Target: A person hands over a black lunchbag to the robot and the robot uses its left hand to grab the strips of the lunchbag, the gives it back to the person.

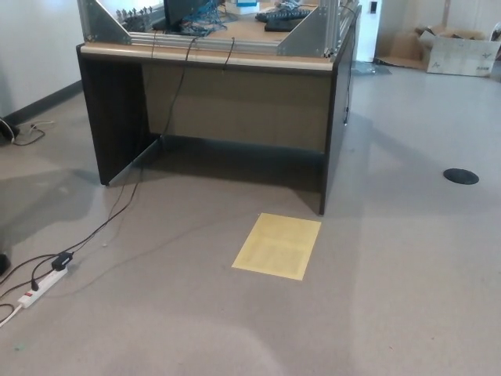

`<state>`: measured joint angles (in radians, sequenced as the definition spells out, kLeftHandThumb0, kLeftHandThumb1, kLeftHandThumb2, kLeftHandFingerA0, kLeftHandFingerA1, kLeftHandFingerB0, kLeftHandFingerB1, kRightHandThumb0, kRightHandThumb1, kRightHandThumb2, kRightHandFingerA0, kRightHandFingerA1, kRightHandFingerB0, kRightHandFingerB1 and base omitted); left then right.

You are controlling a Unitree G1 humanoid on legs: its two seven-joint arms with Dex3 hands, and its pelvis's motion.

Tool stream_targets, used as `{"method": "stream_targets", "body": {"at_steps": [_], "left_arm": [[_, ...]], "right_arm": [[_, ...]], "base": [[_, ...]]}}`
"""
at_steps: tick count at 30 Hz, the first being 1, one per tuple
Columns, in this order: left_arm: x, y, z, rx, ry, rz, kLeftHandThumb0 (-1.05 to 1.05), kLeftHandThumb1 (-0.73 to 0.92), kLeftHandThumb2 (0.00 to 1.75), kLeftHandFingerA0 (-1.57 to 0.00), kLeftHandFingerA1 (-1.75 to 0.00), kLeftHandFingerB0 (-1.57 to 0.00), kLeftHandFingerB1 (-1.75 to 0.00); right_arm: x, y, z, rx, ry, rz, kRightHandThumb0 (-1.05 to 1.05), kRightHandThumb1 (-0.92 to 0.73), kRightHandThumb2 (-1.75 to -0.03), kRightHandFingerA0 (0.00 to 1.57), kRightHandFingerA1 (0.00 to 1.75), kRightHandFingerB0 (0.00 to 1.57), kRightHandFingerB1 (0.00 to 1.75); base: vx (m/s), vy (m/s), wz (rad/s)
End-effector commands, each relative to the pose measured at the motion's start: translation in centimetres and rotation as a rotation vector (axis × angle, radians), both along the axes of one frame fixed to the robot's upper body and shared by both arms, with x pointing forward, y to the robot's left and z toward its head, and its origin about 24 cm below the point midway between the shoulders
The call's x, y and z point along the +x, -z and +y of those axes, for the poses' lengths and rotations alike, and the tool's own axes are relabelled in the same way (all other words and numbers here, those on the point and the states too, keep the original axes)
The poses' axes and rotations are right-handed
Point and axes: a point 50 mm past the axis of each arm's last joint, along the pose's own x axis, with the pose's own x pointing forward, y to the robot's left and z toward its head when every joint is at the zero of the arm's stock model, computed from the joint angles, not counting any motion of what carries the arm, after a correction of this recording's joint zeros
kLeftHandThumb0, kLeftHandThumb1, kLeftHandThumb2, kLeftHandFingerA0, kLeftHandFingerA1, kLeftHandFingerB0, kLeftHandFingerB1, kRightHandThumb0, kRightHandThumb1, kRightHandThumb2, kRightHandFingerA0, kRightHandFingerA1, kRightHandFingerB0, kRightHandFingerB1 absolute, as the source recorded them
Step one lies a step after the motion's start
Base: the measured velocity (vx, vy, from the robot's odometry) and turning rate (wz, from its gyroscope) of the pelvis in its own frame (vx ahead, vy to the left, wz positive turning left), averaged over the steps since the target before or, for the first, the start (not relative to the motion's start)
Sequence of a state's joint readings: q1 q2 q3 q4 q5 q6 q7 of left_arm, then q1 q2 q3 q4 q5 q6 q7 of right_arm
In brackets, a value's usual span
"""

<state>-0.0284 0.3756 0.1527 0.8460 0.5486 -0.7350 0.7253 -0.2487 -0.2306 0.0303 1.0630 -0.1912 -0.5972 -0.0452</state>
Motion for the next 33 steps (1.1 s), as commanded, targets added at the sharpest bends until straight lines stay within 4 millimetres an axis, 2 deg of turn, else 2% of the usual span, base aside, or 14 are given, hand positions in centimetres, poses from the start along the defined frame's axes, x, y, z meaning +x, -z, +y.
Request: {"method": "stream_targets", "body": {"at_steps": [1, 11, 13, 18, 19, 20, 21, 23, 25, 27, 28, 29, 31, 33], "left_arm": [[-1.7, -0.4, 0.7, 0.046, 0.021, -0.132, -0.09, 0.71, 0.81, -0.85, -1.72, -0.68, -1.46], [-1.4, -0.2, 0.6, 0.069, 0.035, -0.137, -0.09, 0.72, 0.83, -0.85, -1.71, -0.71, -1.41], [-0.7, -0.9, 0.7, 0.07, 0.028, -0.178, -0.05, 0.7, 0.82, -0.85, -1.74, -0.7, -1.42], [2.0, -4.3, 1.2, 0.075, 0.086, -0.302, -0.06, 0.74, 0.76, -0.96, -1.61, -0.7, -1.35], [2.9, -5.4, 1.0, 0.061, 0.099, -0.352, -0.05, 0.71, 0.81, -0.93, -1.65, -0.7, -1.4], [4.3, -7.3, 0.6, 0.068, 0.141, -0.425, -0.04, 0.77, 0.74, -0.92, -1.6, -0.71, -1.36], [4.8, -8.1, 0.4, 0.071, 0.159, -0.454, -0.04, 0.77, 0.74, -0.92, -1.6, -0.71, -1.36], [6.7, -10.9, -0.5, 0.085, 0.205, -0.537, 0.03, 0.64, 0.94, -0.88, -1.56, -0.75, -1.34], [7.6, -12.3, -1.2, 0.086, 0.235, -0.584, 0.01, 0.66, 0.89, -0.91, -1.53, -0.78, -1.26], [9.0, -14.6, -2.7, 0.113, 0.286, -0.632, -0.09, 0.75, 0.74, -0.95, -1.56, -0.79, -1.2], [9.5, -15.6, -3.5, 0.126, 0.314, -0.655, -0.09, 0.75, 0.74, -0.95, -1.56, -0.79, -1.2], [10.6, -17.7, -5.4, 0.132, 0.394, -0.703, -0.07, 0.74, 0.76, -0.97, -1.52, -0.77, -1.23], [11.1, -18.8, -6.2, 0.168, 0.414, -0.721, -0.11, 0.73, 0.75, -0.99, -1.51, -0.75, -1.2], [12.0, -20.7, -7.7, 0.198, 0.43, -0.757, -0.18, 0.74, 0.72, -0.87, -1.56, -0.75, -1.22]], "right_arm": [[-0.3, -0.3, -0.6, 0.015, 0.058, -0.053, -0.41, -0.65, -0.59, 0.63, 0.48, 0.36, 0.34], [-0.1, -0.4, -0.6, 0.015, 0.056, -0.05, -0.43, -0.64, -0.59, 0.63, 0.47, 0.37, 0.34], [0.0, -0.4, -0.5, 0.018, 0.058, -0.05, -0.4, -0.64, -0.59, 0.63, 0.47, 0.38, 0.34], [0.2, -0.4, -0.3, 0.018, 0.056, -0.059, -0.4, -0.64, -0.58, 0.64, 0.47, 0.39, 0.35], [0.0, -0.3, -0.4, 0.013, 0.06, -0.055, -0.43, -0.64, -0.58, 0.64, 0.47, 0.38, 0.34], [-0.1, -0.2, -0.4, 0.019, 0.062, -0.054, -0.42, -0.64, -0.59, 0.62, 0.47, 0.38, 0.34], [-0.2, -0.2, -0.5, 0.022, 0.063, -0.054, -0.42, -0.64, -0.59, 0.62, 0.47, 0.38, 0.34], [-0.3, -0.2, -0.5, 0.025, 0.068, -0.059, -0.42, -0.65, -0.59, 0.62, 0.46, 0.37, 0.34], [-0.3, -0.3, -0.6, 0.026, 0.074, -0.065, -0.41, -0.64, -0.59, 0.63, 0.46, 0.38, 0.34], [-0.4, -0.4, -0.7, 0.019, 0.077, -0.075, -0.43, -0.64, -0.58, 0.64, 0.47, 0.4, 0.35], [-0.4, -0.4, -0.8, 0.022, 0.08, -0.082, -0.43, -0.64, -0.58, 0.64, 0.47, 0.4, 0.35], [-0.6, -0.4, -0.9, 0.023, 0.086, -0.077, -0.44, -0.64, -0.59, 0.62, 0.47, 0.39, 0.34], [-0.6, -0.4, -0.9, 0.02, 0.082, -0.078, -0.44, -0.64, -0.59, 0.62, 0.47, 0.4, 0.34], [-0.7, -0.3, -1.0, 0.017, 0.084, -0.071, -0.45, -0.65, -0.59, 0.61, 0.46, 0.39, 0.34]], "base": [[0.0, 0.0, 0.0], [0.0, 0.0, 0.0], [0.0, 0.0, 0.0], [0.0, 0.0, 0.0], [0.0, 0.0, 0.0], [0.0, 0.0, 0.0], [0.0, 0.0, 0.0], [0.0, 0.0, 0.0], [0.0, 0.0, 0.0], [0.0, 0.0, 0.0], [0.0, 0.0, 0.0], [0.0, 0.0, 0.0], [0.0, 0.0, 0.0], [0.0, 0.0, 0.0]]}}
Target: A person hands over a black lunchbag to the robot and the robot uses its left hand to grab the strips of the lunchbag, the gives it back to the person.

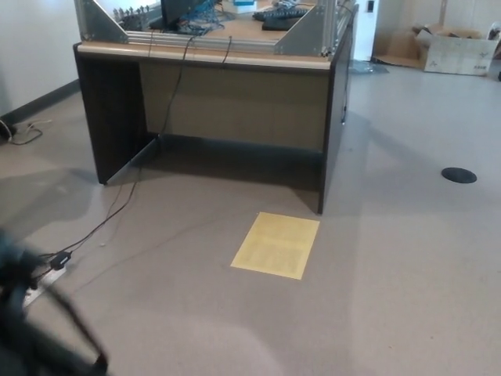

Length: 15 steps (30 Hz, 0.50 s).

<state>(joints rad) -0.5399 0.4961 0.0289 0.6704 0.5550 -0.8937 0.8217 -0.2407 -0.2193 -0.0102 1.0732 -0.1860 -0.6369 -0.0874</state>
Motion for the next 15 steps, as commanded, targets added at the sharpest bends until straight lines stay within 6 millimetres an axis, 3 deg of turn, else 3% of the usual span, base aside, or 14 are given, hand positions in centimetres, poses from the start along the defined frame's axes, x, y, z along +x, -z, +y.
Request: {"method": "stream_targets", "body": {"at_steps": [1, 3, 5, 7, 8, 11, 12, 13, 14, 15], "left_arm": [[1.8, -3.8, -2.6, 0.07, 0.022, -0.035, -0.18, 0.74, 0.72, -0.87, -1.56, -0.75, -1.22], [2.9, -6.8, -6.0, 0.11, 0.058, -0.085, -0.13, 0.78, 0.69, -0.78, -1.67, -0.67, -1.35], [3.4, -8.3, -7.8, 0.131, 0.078, -0.109, -0.11, 0.74, 0.7, -0.82, -1.66, -0.7, -1.29], [3.9, -9.3, -9.5, 0.126, 0.113, -0.121, -0.09, 0.74, 0.69, -0.82, -1.69, -0.69, -1.31], [4.5, -10.1, -11.7, 0.142, 0.139, -0.136, -0.09, 0.77, 0.67, -0.79, -1.74, -0.6, -1.41], [4.9, -11.6, -14.2, 0.159, 0.169, -0.14, -0.13, 0.77, 0.64, -0.77, -1.75, -0.58, -1.43], [5.0, -12.2, -15.2, 0.161, 0.181, -0.16, -0.14, 0.76, 0.71, -0.8, -1.73, -0.67, -1.34], [5.1, -13.3, -16.9, 0.154, 0.199, -0.193, -0.21, 0.6, 0.93, -1.16, -1.38, -0.77, -1.16], [5.2, -13.8, -17.7, 0.152, 0.204, -0.204, -0.13, 0.76, 0.69, -0.81, -1.71, -0.65, -1.4], [5.3, -14.1, -18.1, 0.154, 0.204, -0.206, -0.13, 0.76, 0.69, -0.81, -1.71, -0.65, -1.4]], "right_arm": [[-0.5, -0.1, -0.7, -0.009, 0.021, -0.02, -0.45, -0.65, -0.59, 0.61, 0.46, 0.39, 0.34], [-0.6, -0.1, -0.9, -0.019, 0.022, -0.014, -0.45, -0.65, -0.6, 0.55, 0.44, 0.37, 0.34], [-0.8, -0.1, -1.1, -0.022, 0.026, -0.014, -0.46, -0.65, -0.6, 0.55, 0.44, 0.38, 0.34], [-0.9, -0.1, -1.2, -0.025, 0.03, -0.012, -0.47, -0.65, -0.6, 0.54, 0.44, 0.38, 0.34], [-1.4, 0.1, -1.4, -0.026, 0.036, -0.009, -0.47, -0.66, -0.6, 0.56, 0.45, 0.38, 0.34], [-1.6, 0.2, -1.5, -0.025, 0.043, -0.012, -0.46, -0.65, -0.59, 0.59, 0.45, 0.39, 0.34], [-1.7, 0.1, -1.6, -0.022, 0.042, -0.017, -0.45, -0.66, -0.59, 0.59, 0.46, 0.38, 0.34], [-1.7, 0.1, -1.6, -0.017, 0.049, -0.025, -0.44, -0.64, -0.59, 0.62, 0.46, 0.39, 0.34], [-1.7, 0.0, -1.7, -0.017, 0.052, -0.027, -0.45, -0.65, -0.59, 0.62, 0.46, 0.39, 0.34], [-1.7, 0.0, -1.6, -0.019, 0.051, -0.027, -0.45, -0.65, -0.59, 0.62, 0.46, 0.39, 0.34]], "base": [[0.0, 0.0, 0.0], [0.0, 0.0, 0.0], [0.0, 0.0, 0.0], [0.0, 0.0, 0.0], [0.0, 0.0, 0.0], [0.0, 0.0, 0.0], [0.0, 0.0, 0.0], [0.0, 0.0, 0.0], [0.0, 0.0, 0.0], [0.0, 0.0, 0.0]]}}
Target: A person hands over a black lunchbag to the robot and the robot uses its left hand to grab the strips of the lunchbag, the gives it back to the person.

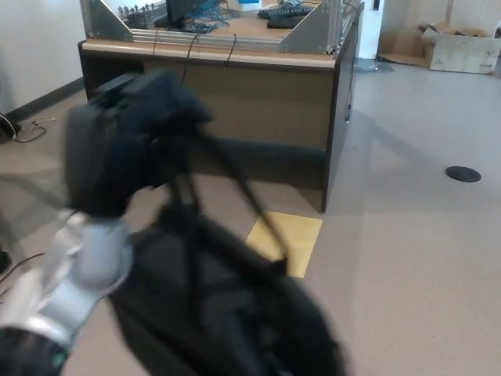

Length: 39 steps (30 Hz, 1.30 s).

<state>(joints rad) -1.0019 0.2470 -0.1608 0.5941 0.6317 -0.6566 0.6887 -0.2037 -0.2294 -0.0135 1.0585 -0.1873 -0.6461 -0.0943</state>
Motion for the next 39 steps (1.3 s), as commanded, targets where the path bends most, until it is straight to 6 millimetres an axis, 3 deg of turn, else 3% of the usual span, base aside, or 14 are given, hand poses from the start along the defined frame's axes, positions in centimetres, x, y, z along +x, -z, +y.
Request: {"method": "stream_targets", "body": {"at_steps": [1, 5, 6, 7, 8, 10, 11, 13, 14, 17, 18, 20, 21, 39], "left_arm": [[1.1, -4.3, -5.2, 0.054, -0.071, -0.048, -0.18, 0.76, 0.62, -0.8, -1.75, -0.61, -1.48], [1.1, -5.9, -7.1, 0.051, -0.051, -0.067, -0.07, 0.72, 0.67, -0.75, -1.71, -0.59, -1.5], [1.0, -6.1, -7.6, 0.055, -0.056, -0.075, -0.1, 0.57, 0.89, -1.14, -1.4, -0.79, -1.2], [1.0, -6.3, -7.8, 0.057, -0.062, -0.079, -0.1, 0.57, 0.89, -1.14, -1.4, -0.79, -1.2], [1.0, -6.4, -8.1, 0.064, -0.067, -0.084, -0.06, 0.68, 0.72, -0.78, -1.69, -0.6, -1.52], [0.9, -6.4, -8.5, 0.066, -0.037, -0.08, -0.06, 0.68, 0.72, -0.81, -1.69, -0.62, -1.51], [0.8, -6.1, -8.9, 0.079, -0.016, -0.078, -0.09, 0.52, 0.86, -1.2, -1.42, -0.83, -1.21], [0.7, -5.8, -9.1, 0.094, 0.005, -0.065, -0.1, 0.54, 0.85, -1.18, -1.43, -0.79, -1.21], [0.6, -5.6, -9.3, 0.092, 0.018, -0.067, -0.08, 0.69, 0.6, -0.76, -1.69, -0.57, -1.5], [0.6, -5.2, -9.5, 0.099, 0.017, -0.066, -0.11, 0.69, 0.63, -0.78, -1.66, -0.58, -1.48], [0.6, -4.9, -9.6, 0.106, 0.008, -0.065, -0.1, 0.53, 0.87, -1.18, -1.39, -0.78, -1.16], [0.6, -4.7, -9.6, 0.1, 0.002, -0.068, -0.09, 0.54, 0.85, -1.23, -1.44, -0.81, -1.21], [0.6, -4.6, -9.7, 0.095, 0.0, -0.069, -0.07, 0.68, 0.64, -0.87, -1.75, -0.64, -1.48], [0.8, -4.2, -8.8, 0.124, 0.01, -0.05, -0.12, 0.7, 0.6, -0.81, -1.75, -0.64, -1.36]], "right_arm": [[-0.6, -0.4, -1.2, -0.013, 0.04, -0.038, -0.44, -0.65, -0.59, 0.63, 0.46, 0.39, 0.34], [-0.3, -0.6, -1.2, -0.011, 0.037, -0.048, -0.46, -0.64, -0.59, 0.63, 0.47, 0.39, 0.34], [-0.2, -0.7, -1.1, -0.007, 0.037, -0.051, -0.45, -0.64, -0.59, 0.62, 0.46, 0.39, 0.34], [0.0, -0.7, -1.0, -0.004, 0.036, -0.054, -0.45, -0.64, -0.59, 0.62, 0.46, 0.39, 0.34], [0.1, -0.7, -0.8, 0.001, 0.036, -0.057, -0.43, -0.64, -0.58, 0.64, 0.46, 0.39, 0.35], [0.2, -0.7, -0.7, 0.018, 0.035, -0.06, -0.43, -0.64, -0.58, 0.62, 0.47, 0.39, 0.35], [0.3, -0.7, -0.5, 0.023, 0.033, -0.063, -0.4, -0.63, -0.58, 0.62, 0.47, 0.41, 0.35], [0.3, -0.7, -0.4, 0.026, 0.032, -0.061, -0.4, -0.63, -0.58, 0.62, 0.47, 0.41, 0.35], [0.3, -0.7, -0.4, 0.015, 0.026, -0.058, -0.4, -0.63, -0.58, 0.62, 0.46, 0.41, 0.35], [0.4, -0.8, -0.3, 0.012, 0.013, -0.059, -0.41, -0.63, -0.58, 0.61, 0.46, 0.4, 0.35], [0.5, -0.9, -0.3, 0.01, 0.013, -0.06, -0.41, -0.63, -0.59, 0.6, 0.46, 0.41, 0.35], [0.7, -1.0, -0.3, 0.017, 0.017, -0.063, -0.41, -0.63, -0.59, 0.6, 0.47, 0.41, 0.35], [0.8, -1.0, -0.3, 0.019, 0.019, -0.065, -0.41, -0.63, -0.58, 0.62, 0.47, 0.42, 0.35], [1.0, -0.9, -0.3, 0.0, 0.011, -0.048, -0.41, -0.63, -0.59, 0.64, 0.47, 0.43, 0.36]], "base": [[0.0, 0.0, 0.0], [0.0, 0.0, 0.0], [0.0, 0.0, 0.0], [0.0, 0.0, 0.0], [0.0, 0.0, 0.0], [0.0, 0.0, 0.0], [0.0, 0.0, 0.0], [0.0, 0.0, 0.0], [0.0, 0.0, 0.0], [0.0, 0.0, 0.0], [0.0, 0.0, 0.0], [0.0, 0.0, 0.0], [0.0, 0.0, 0.0], [0.0, 0.0, 0.0]]}}
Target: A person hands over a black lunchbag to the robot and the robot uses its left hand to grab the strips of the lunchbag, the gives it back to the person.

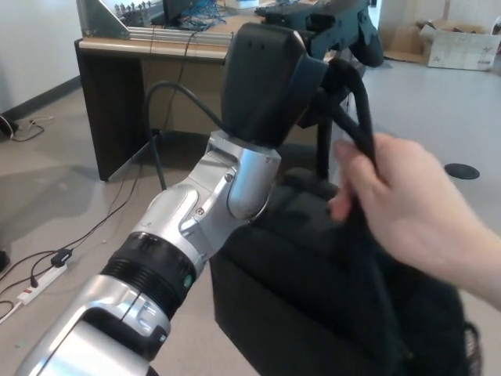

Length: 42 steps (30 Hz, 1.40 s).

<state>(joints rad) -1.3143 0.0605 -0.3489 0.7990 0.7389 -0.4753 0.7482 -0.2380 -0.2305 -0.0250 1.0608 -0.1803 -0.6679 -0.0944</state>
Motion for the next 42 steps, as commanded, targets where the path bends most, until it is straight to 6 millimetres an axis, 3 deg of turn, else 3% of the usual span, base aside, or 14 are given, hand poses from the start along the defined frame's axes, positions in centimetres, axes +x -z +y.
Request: {"method": "stream_targets", "body": {"at_steps": [1, 2, 3, 4, 5, 6, 7, 14, 23, 27, 34, 35, 41, 42], "left_arm": [[0.0, -0.2, 0.5, -0.003, -0.009, -0.015, -0.19, 0.51, 0.87, -1.17, -1.37, -0.75, -1.1], [-0.1, -0.2, 0.4, -0.013, -0.007, -0.018, -0.14, 0.69, 0.6, -0.85, -1.73, -0.65, -1.37], [-0.1, -0.2, 0.3, -0.012, -0.003, -0.007, -0.27, 0.53, 0.89, -1.14, -1.36, -0.73, -0.98], [-0.1, -0.2, 0.3, -0.011, -0.002, -0.003, -0.27, 0.53, 0.89, -1.14, -1.36, -0.73, -0.98], [-0.1, -0.2, 0.2, -0.003, 0.007, 0.044, -0.35, 0.68, 0.61, -0.67, -1.31, -0.54, -0.58], [0.1, 0.0, 0.0, 0.037, 0.06, 0.175, -0.66, 0.45, 0.78, -0.16, -0.46, -0.05, -0.33], [0.1, 0.1, -0.1, 0.07, 0.075, 0.241, -0.83, 0.5, 0.83, 0.0, 0.0, 0.0, -0.05], [-0.8, -0.2, 0.5, 0.219, 0.116, 0.327, -1.03, 0.58, 0.59, 0.0, 0.0, 0.0, 0.0], [-3.2, -1.1, 3.4, 0.298, 0.201, 0.401, -1.03, 0.59, 0.59, 0.0, 0.0, 0.0, 0.0], [-3.9, -0.2, 7.6, 0.195, 0.227, 0.438, -0.93, 0.47, 0.62, 0.0, 0.0, 0.0, 0.0], [-5.3, 5.6, 15.2, 0.034, 0.147, 0.571, -0.83, 0.47, 0.57, 0.0, 0.0, 0.0, 0.0], [-5.5, 6.1, 15.8, 0.026, 0.143, 0.585, -0.76, 0.43, 0.82, 0.0, 0.0, 0.0, 0.0], [-7.6, 14.4, 20.7, -0.109, 0.062, 0.813, -0.75, 0.44, 0.81, 0.0, -0.03, 0.0, 0.0], [-8.3, 16.1, 21.5, -0.105, 0.021, 0.843, -0.76, 0.53, 0.56, 0.0, -0.17, 0.0, -0.04]], "right_arm": [[0.0, 0.0, -0.3, -0.007, 0.016, 0.007, -0.41, -0.63, -0.58, 0.65, 0.47, 0.45, 0.36], [0.0, 0.0, -0.3, -0.005, 0.013, 0.005, -0.4, -0.63, -0.59, 0.63, 0.47, 0.43, 0.36], [0.0, 0.0, -0.2, -0.008, 0.011, 0.001, -0.39, -0.63, -0.58, 0.64, 0.47, 0.45, 0.36], [0.0, -0.1, -0.2, -0.01, 0.011, -0.001, -0.39, -0.63, -0.58, 0.64, 0.47, 0.45, 0.36], [0.1, -0.1, -0.2, -0.009, 0.011, -0.003, -0.4, -0.62, -0.58, 0.65, 0.47, 0.45, 0.36], [0.2, -0.2, -0.2, -0.004, 0.012, -0.007, -0.4, -0.62, -0.59, 0.64, 0.47, 0.44, 0.36], [0.2, -0.2, -0.2, -0.005, 0.011, -0.01, -0.4, -0.62, -0.58, 0.64, 0.47, 0.46, 0.36], [0.4, -0.5, -0.5, -0.024, 0.013, -0.015, -0.41, -0.62, -0.58, 0.63, 0.47, 0.46, 0.36], [0.5, -0.3, -0.4, -0.025, 0.008, 0.004, -0.44, -0.61, -0.59, 0.58, 0.45, 0.42, 0.35], [0.2, -0.2, -0.4, -0.033, 0.017, -0.005, -0.34, -0.6, -0.58, 0.63, 0.46, 0.46, 0.36], [0.0, -0.1, -0.6, -0.016, 0.037, 0.004, -0.34, -0.61, -0.58, 0.64, 0.46, 0.47, 0.36], [0.1, -0.1, -0.6, -0.019, 0.037, 0.001, -0.33, -0.61, -0.58, 0.64, 0.46, 0.47, 0.36], [0.8, -0.6, -0.6, -0.025, 0.043, -0.013, -0.39, -0.62, -0.58, 0.63, 0.46, 0.45, 0.36], [0.6, -0.4, -0.5, -0.026, 0.043, -0.009, -0.39, -0.62, -0.58, 0.64, 0.46, 0.45, 0.35]], "base": [[0.0, 0.0, 0.0], [0.0, 0.0, 0.0], [0.0, 0.0, 0.0], [0.0, 0.0, 0.0], [0.0, 0.0, 0.0], [0.0, 0.0, 0.0], [0.0, 0.0, 0.0], [0.0, 0.0, 0.0], [0.0, 0.0, 0.0], [0.0, 0.0, 0.0], [0.0, 0.0, 0.0], [0.0, 0.0, 0.0], [0.0, 0.0, 0.0], [0.0, 0.0, 0.0]]}}
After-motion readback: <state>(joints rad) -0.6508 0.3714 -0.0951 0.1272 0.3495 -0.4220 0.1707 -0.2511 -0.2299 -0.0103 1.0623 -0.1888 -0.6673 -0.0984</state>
